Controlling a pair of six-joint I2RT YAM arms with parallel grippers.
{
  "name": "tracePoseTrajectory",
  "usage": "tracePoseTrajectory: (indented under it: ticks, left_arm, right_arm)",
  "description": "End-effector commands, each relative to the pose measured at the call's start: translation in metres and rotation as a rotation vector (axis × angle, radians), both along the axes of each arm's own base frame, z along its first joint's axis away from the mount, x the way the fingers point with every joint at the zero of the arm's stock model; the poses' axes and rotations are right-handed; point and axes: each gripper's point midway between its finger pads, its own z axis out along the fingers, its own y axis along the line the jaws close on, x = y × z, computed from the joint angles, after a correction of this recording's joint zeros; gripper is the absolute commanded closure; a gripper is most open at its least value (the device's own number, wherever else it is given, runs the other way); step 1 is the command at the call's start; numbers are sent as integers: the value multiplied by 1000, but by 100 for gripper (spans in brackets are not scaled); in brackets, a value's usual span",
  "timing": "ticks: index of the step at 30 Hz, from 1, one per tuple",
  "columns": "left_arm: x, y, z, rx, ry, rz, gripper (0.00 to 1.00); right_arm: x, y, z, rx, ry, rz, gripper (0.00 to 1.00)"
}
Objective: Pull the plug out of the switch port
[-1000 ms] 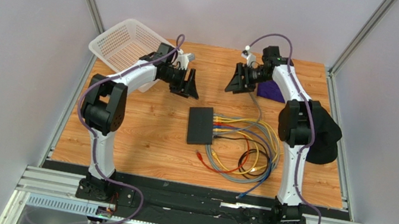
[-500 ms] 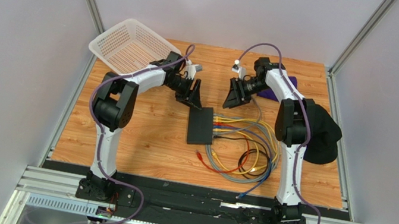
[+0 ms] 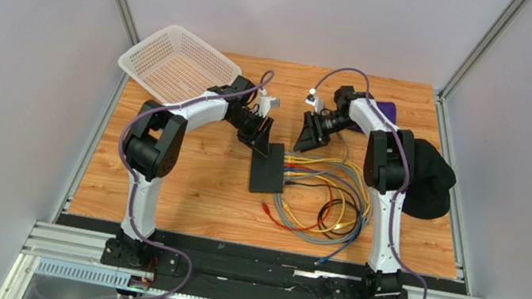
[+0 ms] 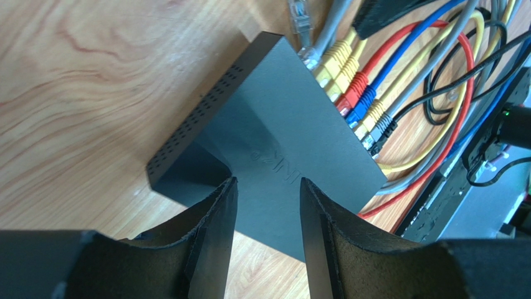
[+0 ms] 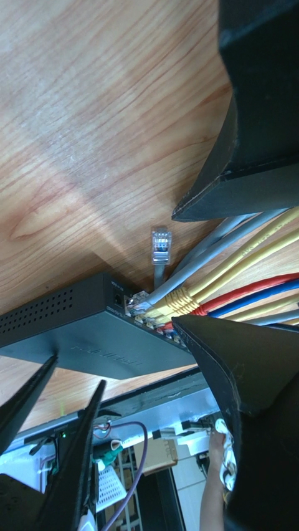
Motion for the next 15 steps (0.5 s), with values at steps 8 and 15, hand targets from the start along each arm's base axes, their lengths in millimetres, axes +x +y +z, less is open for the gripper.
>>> tracePoseTrajectory:
  ticks: [8,15]
  left_arm:
    - [-5,15,-33,153,-12,-33,50]
    - [-17,16,-46,159,21,-44,50]
  right_arm:
    - [4,20,-2,83,21,-11,46]
    - [0,25,-6,81,38,-1,52]
